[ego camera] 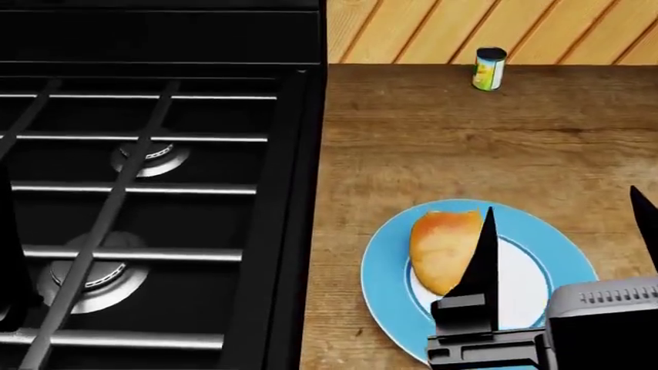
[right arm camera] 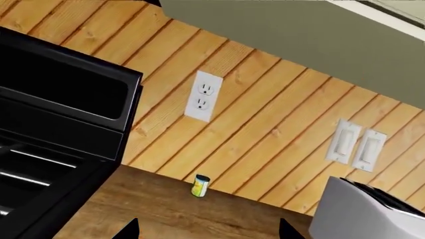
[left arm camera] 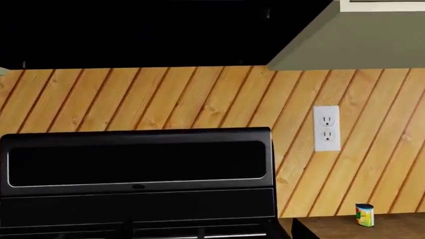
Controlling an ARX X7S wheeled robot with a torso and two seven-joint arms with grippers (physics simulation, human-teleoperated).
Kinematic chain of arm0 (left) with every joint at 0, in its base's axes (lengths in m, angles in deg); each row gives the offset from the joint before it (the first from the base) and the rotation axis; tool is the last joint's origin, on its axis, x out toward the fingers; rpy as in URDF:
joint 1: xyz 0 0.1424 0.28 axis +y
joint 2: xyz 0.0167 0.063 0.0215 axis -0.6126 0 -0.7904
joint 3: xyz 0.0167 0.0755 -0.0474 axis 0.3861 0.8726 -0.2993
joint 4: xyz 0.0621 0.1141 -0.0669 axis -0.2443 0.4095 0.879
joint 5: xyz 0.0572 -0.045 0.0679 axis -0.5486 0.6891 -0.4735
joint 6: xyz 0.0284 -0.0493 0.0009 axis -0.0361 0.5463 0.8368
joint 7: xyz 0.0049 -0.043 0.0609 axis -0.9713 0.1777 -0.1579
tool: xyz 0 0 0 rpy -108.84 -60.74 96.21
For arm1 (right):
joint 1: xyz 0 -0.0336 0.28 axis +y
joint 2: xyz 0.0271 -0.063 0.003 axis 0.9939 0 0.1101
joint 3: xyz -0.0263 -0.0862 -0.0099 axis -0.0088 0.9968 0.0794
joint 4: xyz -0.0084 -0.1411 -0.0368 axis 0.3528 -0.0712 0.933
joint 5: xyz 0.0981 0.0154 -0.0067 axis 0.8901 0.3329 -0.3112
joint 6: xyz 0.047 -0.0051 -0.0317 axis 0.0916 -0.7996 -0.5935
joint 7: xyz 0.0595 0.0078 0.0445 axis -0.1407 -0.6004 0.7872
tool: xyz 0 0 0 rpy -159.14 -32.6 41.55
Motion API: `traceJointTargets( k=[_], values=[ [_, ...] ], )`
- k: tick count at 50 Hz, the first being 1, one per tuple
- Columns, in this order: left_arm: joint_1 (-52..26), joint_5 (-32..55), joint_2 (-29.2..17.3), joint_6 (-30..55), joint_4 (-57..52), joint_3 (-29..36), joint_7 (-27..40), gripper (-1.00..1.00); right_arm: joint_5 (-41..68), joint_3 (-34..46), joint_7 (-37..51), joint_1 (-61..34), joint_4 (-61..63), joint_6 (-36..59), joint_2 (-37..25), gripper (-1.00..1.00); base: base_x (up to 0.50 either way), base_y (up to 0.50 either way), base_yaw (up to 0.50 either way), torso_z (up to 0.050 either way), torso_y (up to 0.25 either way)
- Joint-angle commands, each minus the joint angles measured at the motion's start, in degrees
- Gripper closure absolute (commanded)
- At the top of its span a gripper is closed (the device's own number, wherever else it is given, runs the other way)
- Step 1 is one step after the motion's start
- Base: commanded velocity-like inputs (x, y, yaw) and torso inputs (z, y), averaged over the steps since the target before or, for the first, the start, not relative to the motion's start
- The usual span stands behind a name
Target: Pick the chicken breast from the counter and place it in the microwave.
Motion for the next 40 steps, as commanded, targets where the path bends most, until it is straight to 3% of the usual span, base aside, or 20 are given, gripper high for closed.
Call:
traceJointTargets(
  k=[1, 5, 6, 9, 11, 17, 27, 40],
  values=[
    [0.62, 1.07, -0.15, 0.38, -0.40, -0.49, 0.96, -1.00, 1.25, 1.97, 2.61, -2.28, 0.26, 1.67, -3.02, -1.00, 0.00, 0.00, 0.00, 0.000, 0.010],
    [0.40, 1.39, -0.15, 0.72, -0.64, -0.44, 1.51, -1.00, 25.66, -5.23, 8.27, -15.21, -2.49, 16.39, -1.32, -1.00, 0.00, 0.00, 0.00, 0.000, 0.000],
    [0.41, 1.20, -0.18, 0.66, -0.66, -0.21, 1.59, -1.00, 34.25, -5.37, 14.93, -20.99, -8.23, 20.55, -1.55, -1.00, 0.00, 0.00, 0.00, 0.000, 0.000],
    [0.51, 1.01, -0.13, 0.51, -0.60, 0.04, 1.83, -1.00, 56.99, 2.70, 27.50, -30.85, -19.33, 22.57, -3.46, -1.00, 0.00, 0.00, 0.00, 0.000, 0.000],
    [-0.23, 1.60, -0.22, 0.88, -0.53, -0.01, 1.93, -1.00, 61.08, 7.89, 30.60, -36.97, -24.53, 23.46, -3.63, -1.00, 0.00, 0.00, 0.00, 0.000, 0.000],
    [-0.01, -0.15, -0.15, -1.49, 1.85, 1.00, 0.76, -1.00, 49.28, 19.16, 21.58, -47.94, -33.43, 28.71, 0.44, -1.00, 0.00, 0.00, 0.00, 0.000, 0.000],
    [-0.53, -1.28, 0.29, -3.28, 3.92, 2.36, 0.10, -1.00, 31.79, 33.11, 5.54, -55.54, -40.89, 24.49, 1.13, -1.00, 0.00, 0.00, 0.00, 0.000, 0.000],
    [-0.75, -0.26, -0.32, -2.91, 3.48, 2.36, 0.14, -1.00, 26.12, 40.50, 1.00, -54.87, -48.26, 20.78, 4.23, -1.00, 0.00, 0.00, 0.00, 0.000, 0.000]
  ],
)
